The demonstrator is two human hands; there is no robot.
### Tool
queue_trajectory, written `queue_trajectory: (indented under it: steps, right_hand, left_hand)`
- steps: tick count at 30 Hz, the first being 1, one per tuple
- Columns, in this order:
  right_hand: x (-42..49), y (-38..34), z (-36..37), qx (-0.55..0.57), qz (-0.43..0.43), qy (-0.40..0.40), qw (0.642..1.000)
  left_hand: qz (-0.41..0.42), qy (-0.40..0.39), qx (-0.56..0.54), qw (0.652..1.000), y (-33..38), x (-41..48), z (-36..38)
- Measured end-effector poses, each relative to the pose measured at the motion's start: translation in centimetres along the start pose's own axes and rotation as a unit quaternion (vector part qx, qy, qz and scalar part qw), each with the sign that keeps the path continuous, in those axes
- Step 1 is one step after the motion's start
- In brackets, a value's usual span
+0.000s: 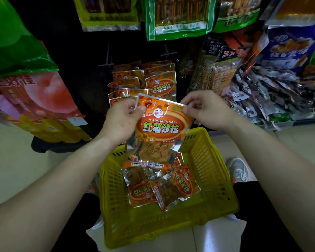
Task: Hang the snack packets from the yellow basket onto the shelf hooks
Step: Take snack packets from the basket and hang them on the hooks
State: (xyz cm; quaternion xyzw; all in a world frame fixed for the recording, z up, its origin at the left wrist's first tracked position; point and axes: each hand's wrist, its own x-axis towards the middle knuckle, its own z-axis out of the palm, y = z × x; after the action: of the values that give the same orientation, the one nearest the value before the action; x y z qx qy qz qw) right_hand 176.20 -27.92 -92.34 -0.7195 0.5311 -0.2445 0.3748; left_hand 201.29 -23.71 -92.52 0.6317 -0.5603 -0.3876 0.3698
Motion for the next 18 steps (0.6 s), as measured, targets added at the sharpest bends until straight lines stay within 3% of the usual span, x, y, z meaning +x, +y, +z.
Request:
queue_trajectory:
  steps: [7,11,18]
  right_hand:
    - [-0.3,-0.7,0.3,-0.033,-0.008,-0.012,0.999]
    - [-1.0,-1.7,1.1,-0.098,-0.025,-0.056,0.993]
    - [-2.1,-3.4,1.6,-0.202,-0.037,-0.052,0.977]
  left_hand:
    - [0.013,-0.005,0.021,1.000,-0.4,0.0,0.3]
    - [0.043,-0.019,0.024,0.999,-0.8,-0.3,1.0]
    - [0.066,-0.048,0.031,0.996,-1.0,-0.7,1.5]
